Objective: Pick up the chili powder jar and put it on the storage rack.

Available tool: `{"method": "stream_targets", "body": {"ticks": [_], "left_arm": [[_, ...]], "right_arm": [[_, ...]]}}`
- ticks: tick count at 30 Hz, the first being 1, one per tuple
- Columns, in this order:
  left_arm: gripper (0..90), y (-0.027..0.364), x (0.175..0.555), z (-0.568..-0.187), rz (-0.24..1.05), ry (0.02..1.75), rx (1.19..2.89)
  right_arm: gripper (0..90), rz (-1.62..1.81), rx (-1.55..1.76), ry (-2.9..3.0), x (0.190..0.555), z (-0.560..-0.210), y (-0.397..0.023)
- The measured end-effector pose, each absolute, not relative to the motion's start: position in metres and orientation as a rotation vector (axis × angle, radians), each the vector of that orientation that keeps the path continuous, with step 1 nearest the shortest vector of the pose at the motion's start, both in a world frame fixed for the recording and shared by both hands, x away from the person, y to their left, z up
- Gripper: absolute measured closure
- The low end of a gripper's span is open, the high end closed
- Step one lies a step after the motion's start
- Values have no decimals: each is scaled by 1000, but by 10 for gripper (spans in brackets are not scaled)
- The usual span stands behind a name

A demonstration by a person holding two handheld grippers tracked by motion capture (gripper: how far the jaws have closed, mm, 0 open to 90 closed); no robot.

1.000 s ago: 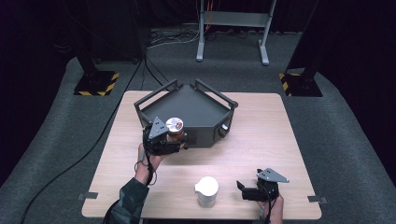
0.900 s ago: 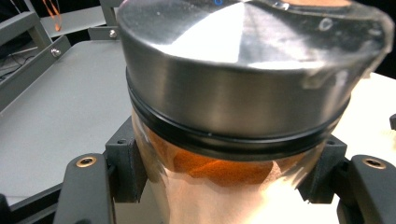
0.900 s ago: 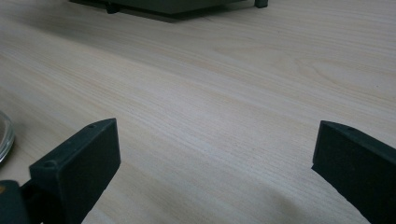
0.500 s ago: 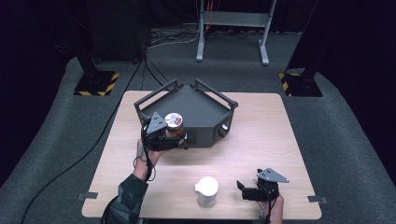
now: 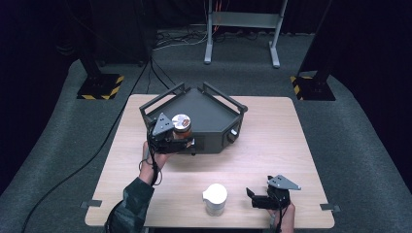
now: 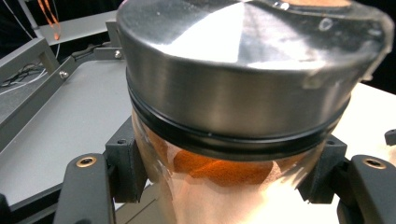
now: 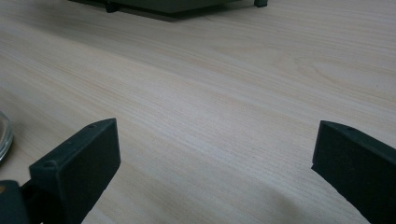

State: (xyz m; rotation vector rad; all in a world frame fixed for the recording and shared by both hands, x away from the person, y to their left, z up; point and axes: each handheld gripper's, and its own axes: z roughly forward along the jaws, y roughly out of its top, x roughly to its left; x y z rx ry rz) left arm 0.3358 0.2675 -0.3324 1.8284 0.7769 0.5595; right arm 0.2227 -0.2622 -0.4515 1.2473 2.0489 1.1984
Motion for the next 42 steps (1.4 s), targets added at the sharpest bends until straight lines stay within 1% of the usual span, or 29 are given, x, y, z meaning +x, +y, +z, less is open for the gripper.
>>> {"method": "stream_targets", "body": {"ticks": [23,42], "left_arm": [[318,264,351,-314,583,759,1832],[318,261,368,-310,595,795,1829]], "right_arm": [[0,1202,1251,2048,223,-452,-263],[0,1201,1249,2050,223,-451,-263]]}}
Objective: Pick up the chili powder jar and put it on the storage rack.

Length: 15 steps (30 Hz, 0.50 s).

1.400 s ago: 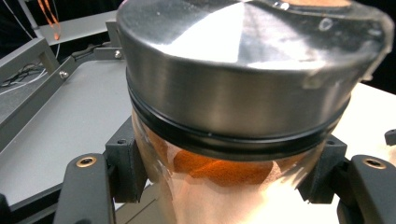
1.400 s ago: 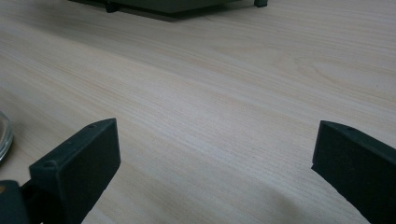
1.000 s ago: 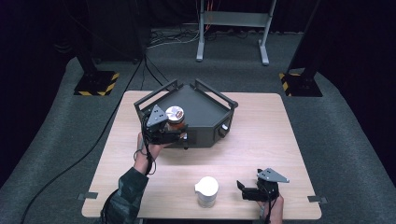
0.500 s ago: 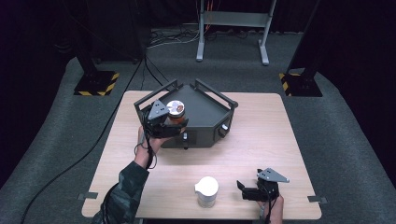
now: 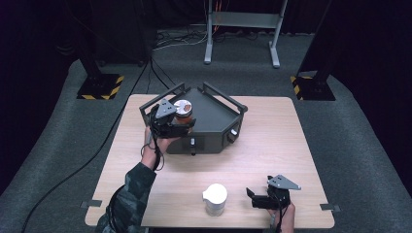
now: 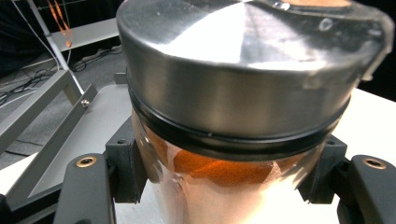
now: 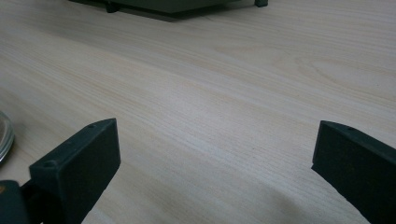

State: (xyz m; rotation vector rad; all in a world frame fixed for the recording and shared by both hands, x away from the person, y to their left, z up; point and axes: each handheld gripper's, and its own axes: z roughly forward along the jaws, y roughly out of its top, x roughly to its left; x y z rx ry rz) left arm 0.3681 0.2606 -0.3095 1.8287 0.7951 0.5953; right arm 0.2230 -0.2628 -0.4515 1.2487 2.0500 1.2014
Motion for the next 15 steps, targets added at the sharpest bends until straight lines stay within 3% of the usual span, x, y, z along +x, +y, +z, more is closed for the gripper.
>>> {"method": "stream_targets", "body": {"ticks": [15], "left_arm": [[318,256,384,-311,598,827,1843]], "right_arm": [[0,1202,1249,2049,223,-452,-263]]}}
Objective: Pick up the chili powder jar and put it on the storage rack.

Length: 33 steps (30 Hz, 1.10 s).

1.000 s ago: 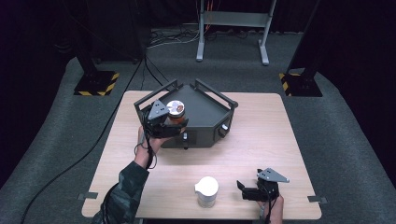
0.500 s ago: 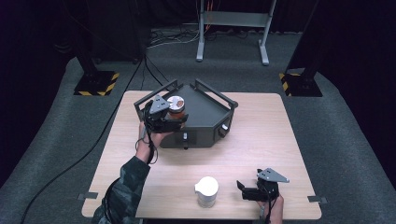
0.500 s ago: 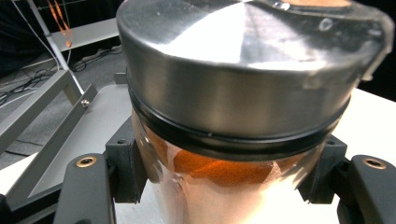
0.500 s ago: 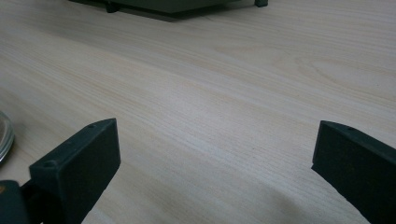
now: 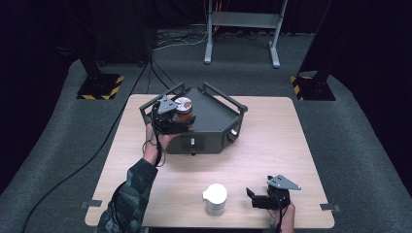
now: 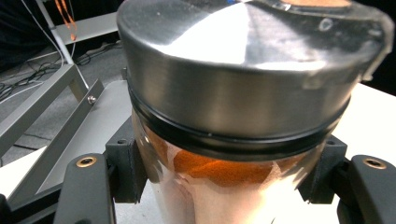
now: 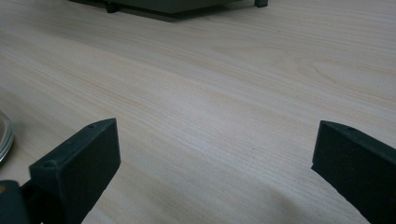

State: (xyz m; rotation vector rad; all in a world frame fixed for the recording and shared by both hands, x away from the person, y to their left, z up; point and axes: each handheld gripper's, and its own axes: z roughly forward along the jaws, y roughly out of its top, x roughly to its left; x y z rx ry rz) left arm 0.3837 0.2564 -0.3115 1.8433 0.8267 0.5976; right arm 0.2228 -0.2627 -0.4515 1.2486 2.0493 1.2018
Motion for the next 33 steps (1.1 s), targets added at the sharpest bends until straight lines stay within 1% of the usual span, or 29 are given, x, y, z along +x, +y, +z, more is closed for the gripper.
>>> {"method": "stream_targets", "body": {"ticks": [23,33], "left_arm": [[318,244,404,-323,603,871,1860],[318,241,412,-332,580,910,1865]], "right_arm": [[0,1202,1247,2049,223,-452,-263],[0,1204,1246,2051,223,-452,-263]]}}
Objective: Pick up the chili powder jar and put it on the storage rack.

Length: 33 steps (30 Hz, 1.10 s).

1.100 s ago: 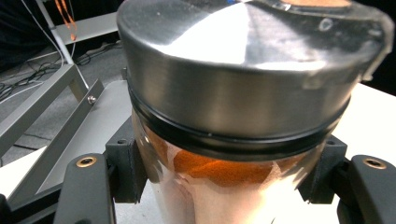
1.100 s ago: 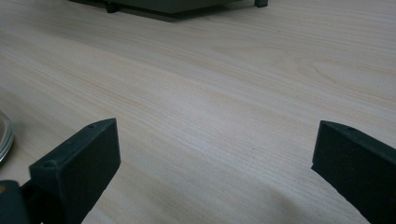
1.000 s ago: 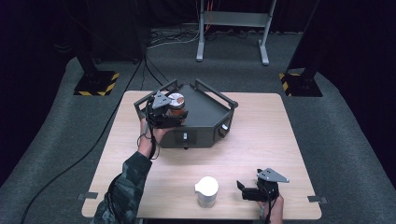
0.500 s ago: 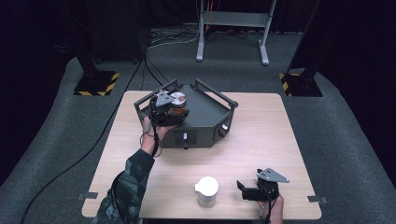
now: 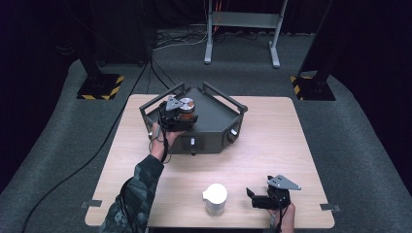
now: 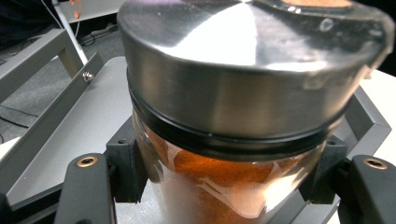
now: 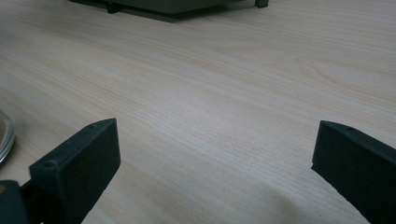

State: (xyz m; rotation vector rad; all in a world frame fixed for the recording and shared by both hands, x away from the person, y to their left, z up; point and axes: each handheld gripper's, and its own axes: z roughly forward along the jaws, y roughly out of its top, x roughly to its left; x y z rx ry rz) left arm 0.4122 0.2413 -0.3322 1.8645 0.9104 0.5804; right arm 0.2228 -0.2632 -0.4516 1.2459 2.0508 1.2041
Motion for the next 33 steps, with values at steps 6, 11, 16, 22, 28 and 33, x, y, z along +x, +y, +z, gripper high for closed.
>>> {"method": "stream_targets", "body": {"ticks": [6,11,16,22,28,33], "left_arm": [[318,241,414,-334,575,913,1872],[318,243,415,-337,562,924,1855],[317,246,414,-341,560,917,1842],[317,246,414,-341,561,919,1839],[315,245,414,-340,559,928,1839],[231,246,416,-337,535,963,1844]], "right_arm": [[0,1204,1246,2050,223,-452,-263],[0,1204,1248,2052,223,-452,-263],[0,1203,1246,2053,223,-451,-263],[0,1203,1246,2051,223,-452,-263],[0,1205,1247,2051,223,-452,-263],[0,1205,1246,2050,223,-452,-263]]}}
